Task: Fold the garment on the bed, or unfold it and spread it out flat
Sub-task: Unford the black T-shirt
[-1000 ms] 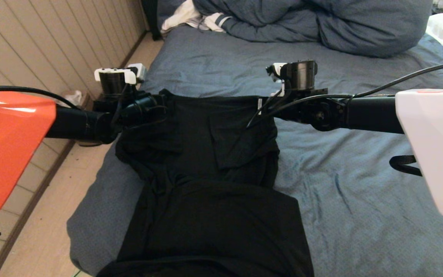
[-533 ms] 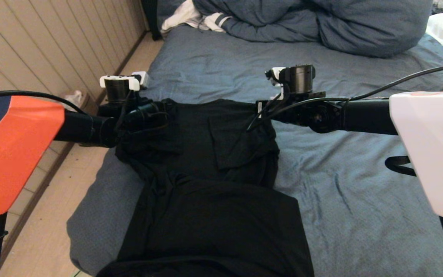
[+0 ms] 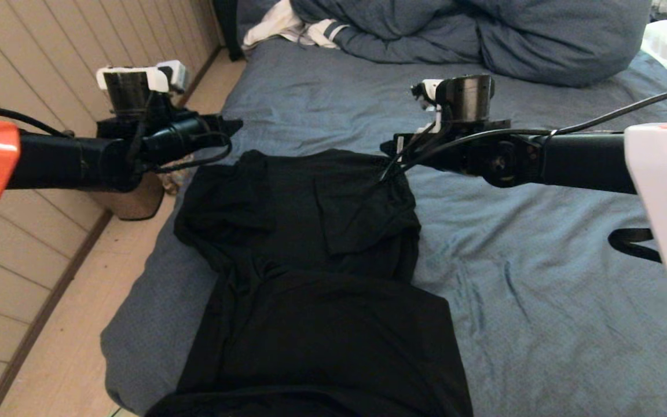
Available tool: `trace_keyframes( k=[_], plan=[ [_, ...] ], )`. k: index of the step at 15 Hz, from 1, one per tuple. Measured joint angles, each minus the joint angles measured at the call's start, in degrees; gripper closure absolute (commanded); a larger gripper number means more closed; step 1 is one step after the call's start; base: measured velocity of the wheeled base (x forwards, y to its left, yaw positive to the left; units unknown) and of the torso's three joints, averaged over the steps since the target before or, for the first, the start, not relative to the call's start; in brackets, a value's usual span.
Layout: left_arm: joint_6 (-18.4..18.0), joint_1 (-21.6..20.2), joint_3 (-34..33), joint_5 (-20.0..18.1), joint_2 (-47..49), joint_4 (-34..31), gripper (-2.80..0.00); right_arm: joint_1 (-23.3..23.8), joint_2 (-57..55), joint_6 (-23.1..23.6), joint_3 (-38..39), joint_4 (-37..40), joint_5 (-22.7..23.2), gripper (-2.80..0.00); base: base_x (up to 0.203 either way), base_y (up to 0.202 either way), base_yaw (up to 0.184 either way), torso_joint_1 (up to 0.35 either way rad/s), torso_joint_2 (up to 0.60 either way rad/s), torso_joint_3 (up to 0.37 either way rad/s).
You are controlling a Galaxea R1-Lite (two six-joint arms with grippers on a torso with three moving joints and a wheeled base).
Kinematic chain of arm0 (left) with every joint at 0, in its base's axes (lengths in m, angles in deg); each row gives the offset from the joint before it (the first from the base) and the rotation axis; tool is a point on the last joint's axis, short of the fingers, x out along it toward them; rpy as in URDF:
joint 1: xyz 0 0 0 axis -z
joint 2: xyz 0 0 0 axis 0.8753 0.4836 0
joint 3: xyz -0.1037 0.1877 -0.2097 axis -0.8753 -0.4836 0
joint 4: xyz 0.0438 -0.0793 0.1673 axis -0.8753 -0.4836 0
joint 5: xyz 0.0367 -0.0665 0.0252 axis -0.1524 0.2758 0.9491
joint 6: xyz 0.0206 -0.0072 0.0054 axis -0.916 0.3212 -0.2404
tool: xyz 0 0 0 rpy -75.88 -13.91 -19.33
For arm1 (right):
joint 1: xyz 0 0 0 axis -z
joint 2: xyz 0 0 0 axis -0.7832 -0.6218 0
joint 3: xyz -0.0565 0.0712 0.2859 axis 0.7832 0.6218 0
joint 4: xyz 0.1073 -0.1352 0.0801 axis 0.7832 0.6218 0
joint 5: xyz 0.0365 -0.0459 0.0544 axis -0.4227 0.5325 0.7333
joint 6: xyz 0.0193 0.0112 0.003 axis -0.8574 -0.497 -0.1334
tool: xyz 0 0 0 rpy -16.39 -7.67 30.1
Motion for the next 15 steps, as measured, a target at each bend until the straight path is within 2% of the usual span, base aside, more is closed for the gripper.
trace_keyframes(
  k=[1, 3, 8, 11, 13, 15],
  plan=[
    [0.0, -0.2, -1.3, -0.1, -2.5, -1.5, 0.00, 0.2, 1.4, -0.1, 0.5, 0.4, -0.4, 0.00, 0.000, 0.000, 0.000, 0.000, 0.00, 0.000],
    [0.1, -0.5, -7.7, -0.3, -8.1, -4.4, 0.00, 0.2, 4.7, -0.5, 2.3, 3.7, -2.1, 0.00, 0.000, 0.000, 0.000, 0.000, 0.00, 0.000],
    [0.1, 0.7, -34.8, -0.8, -25.0, -9.0, 0.00, -0.2, 15.7, -4.4, 13.9, 18.4, -2.9, 0.00, 0.000, 0.000, 0.000, 0.000, 0.00, 0.000],
    [0.1, 1.9, -48.4, -0.9, -33.7, -10.0, 0.00, -1.2, 20.3, -6.5, 21.6, 25.5, -2.2, 0.00, 0.000, 0.000, 0.000, 0.000, 0.00, 0.000],
    [0.2, 2.2, -54.7, -1.1, -37.8, -11.0, 0.00, -2.8, 22.8, -7.9, 25.5, 27.8, -0.5, 0.00, 0.000, 0.000, 0.000, 0.000, 0.00, 0.000],
    [0.2, 2.4, -59.7, -2.0, -41.0, -11.5, 0.00, -3.6, 24.8, -8.5, 28.2, 30.4, 4.4, 0.00, 0.000, 0.000, 0.000, 0.000, 0.00, 0.000]
  ],
)
